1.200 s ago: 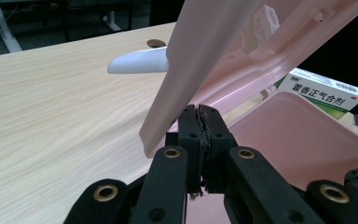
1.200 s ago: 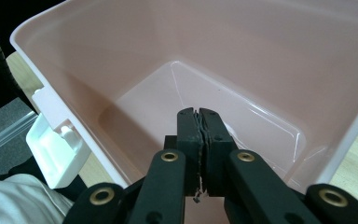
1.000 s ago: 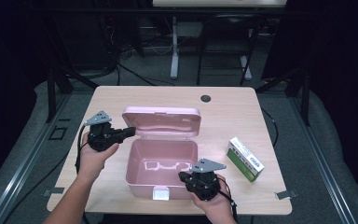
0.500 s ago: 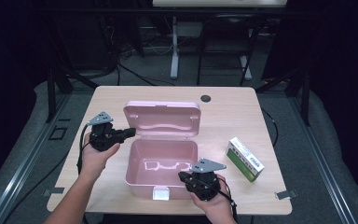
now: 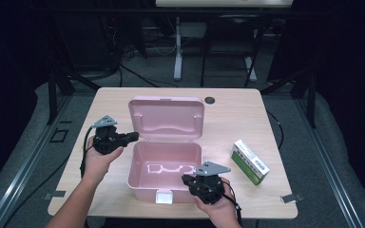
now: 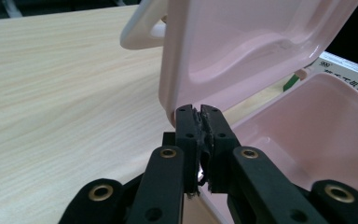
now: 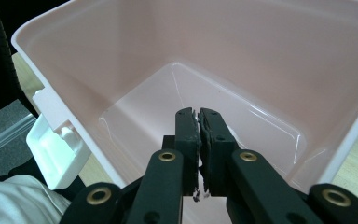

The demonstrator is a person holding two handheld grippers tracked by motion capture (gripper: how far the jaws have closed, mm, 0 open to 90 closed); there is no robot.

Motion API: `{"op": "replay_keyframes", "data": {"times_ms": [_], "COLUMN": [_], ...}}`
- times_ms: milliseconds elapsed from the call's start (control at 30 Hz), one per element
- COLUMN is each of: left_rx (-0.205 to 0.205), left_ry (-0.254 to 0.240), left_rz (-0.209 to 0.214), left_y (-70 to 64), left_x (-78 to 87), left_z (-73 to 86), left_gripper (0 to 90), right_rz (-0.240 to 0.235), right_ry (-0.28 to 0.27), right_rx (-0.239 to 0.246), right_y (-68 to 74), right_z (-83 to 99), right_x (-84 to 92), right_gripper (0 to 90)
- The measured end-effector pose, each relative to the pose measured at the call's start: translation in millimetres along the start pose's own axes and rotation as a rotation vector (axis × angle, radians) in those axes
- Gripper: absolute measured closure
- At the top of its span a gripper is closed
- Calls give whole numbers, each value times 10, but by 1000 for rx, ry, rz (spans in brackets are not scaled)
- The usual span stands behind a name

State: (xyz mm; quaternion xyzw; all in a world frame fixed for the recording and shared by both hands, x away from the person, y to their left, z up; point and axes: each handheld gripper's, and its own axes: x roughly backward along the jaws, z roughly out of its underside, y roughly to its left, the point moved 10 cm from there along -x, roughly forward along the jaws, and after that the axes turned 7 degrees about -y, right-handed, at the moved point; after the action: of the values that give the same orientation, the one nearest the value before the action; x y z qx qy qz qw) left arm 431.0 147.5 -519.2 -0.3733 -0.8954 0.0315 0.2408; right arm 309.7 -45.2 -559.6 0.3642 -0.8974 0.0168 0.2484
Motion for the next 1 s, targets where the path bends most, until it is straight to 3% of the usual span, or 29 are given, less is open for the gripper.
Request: {"op": "replay_keyframes", "data": {"times_ms": [367, 1000], "left_rx": [-12, 1], "left_ry": [49, 39], "left_rz": [-1, 13], "left_y": [-10, -2], "left_x": [-75, -78], "left_z": [127, 140], "left_gripper": [839, 848], "right_rz": [-2, -3], "right_ry": [0, -3], "right_rx": [1, 0], "right_y": [1, -1], "right_z": [1, -1], "right_x": [2, 1], "right_gripper": [862, 860]}}
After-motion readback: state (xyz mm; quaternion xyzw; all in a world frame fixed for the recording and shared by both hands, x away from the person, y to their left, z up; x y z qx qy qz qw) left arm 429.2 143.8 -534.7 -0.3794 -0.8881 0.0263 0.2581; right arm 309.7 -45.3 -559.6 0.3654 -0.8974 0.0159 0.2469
